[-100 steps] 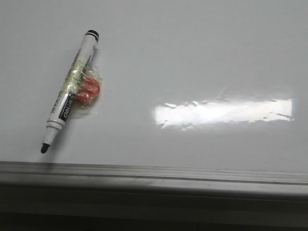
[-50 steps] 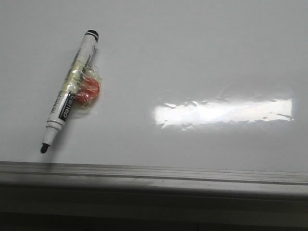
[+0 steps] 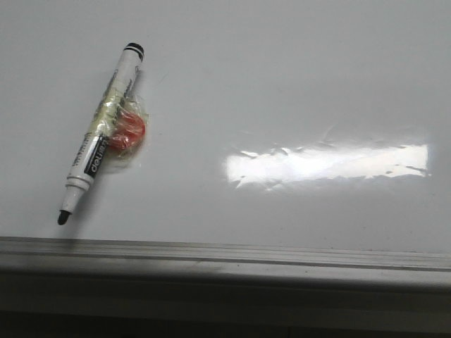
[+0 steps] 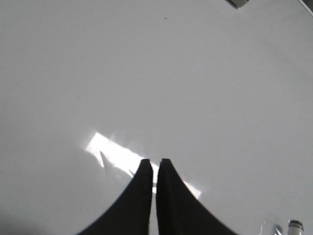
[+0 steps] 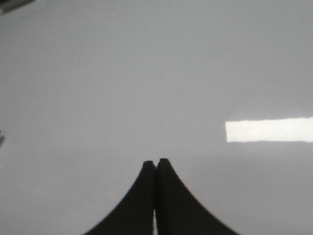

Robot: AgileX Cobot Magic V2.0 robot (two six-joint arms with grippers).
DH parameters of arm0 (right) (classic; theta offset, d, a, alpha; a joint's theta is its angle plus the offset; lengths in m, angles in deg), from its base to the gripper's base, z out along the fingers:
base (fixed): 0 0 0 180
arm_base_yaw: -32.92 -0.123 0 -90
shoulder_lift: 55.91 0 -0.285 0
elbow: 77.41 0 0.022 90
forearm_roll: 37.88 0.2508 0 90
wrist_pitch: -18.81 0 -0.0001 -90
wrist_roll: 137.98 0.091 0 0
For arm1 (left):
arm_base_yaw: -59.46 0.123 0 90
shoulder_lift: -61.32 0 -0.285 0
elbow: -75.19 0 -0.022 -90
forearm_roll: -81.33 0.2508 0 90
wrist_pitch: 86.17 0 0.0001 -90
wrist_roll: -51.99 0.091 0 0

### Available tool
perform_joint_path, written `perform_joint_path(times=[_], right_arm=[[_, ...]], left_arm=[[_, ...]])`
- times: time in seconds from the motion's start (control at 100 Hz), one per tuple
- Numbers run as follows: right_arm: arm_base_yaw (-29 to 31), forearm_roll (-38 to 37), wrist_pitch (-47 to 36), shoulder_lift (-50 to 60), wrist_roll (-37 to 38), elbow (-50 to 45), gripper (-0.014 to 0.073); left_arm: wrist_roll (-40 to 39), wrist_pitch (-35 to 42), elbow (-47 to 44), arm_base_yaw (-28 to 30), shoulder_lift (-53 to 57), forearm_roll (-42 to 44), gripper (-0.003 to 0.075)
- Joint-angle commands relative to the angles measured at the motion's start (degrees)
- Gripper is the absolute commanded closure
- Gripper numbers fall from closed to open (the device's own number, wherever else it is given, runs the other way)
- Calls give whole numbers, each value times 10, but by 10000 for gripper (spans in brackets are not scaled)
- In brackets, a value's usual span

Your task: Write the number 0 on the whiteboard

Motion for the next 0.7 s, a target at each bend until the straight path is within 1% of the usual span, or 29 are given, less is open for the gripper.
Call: perform_joint_path(times=[0.0,0.06,0.13,0.27,0.32,0.41,0.48,0.53,0.56,0.61,0.69], right_arm=[[2,-56,51,0,-2,57,662],[2,-76,77,-7,-2,79,662],[2,-89,82,-17,-2,104,662],[2,-90,93,-38,-2,145,662],[2,-90,102,-46,-2,156,662],[2,-90,111,-57,-2,167,652],[2,-90,108,-62,-2,167,606],[2,-90,108,-64,-2,167,546],[2,-90,108,-64,-2,167,511],[2,-90,108,-64,-2,167,449],[2,-90,109,-64,-2,167,365]], left_arm=[[16,-46,35,0,4,43,740],[30,-110,73,0,-16,81,740],[44,-153,115,0,-55,93,740],[139,-250,206,0,-157,98,735],[171,-281,239,0,-198,98,713],[203,-321,296,-2,-276,93,624],[224,-335,326,-14,-317,75,527],[251,-347,348,-32,-350,52,452],[264,-357,356,-41,-361,43,423],[284,-380,380,-63,-393,40,401],[273,-408,411,-105,-436,50,426]])
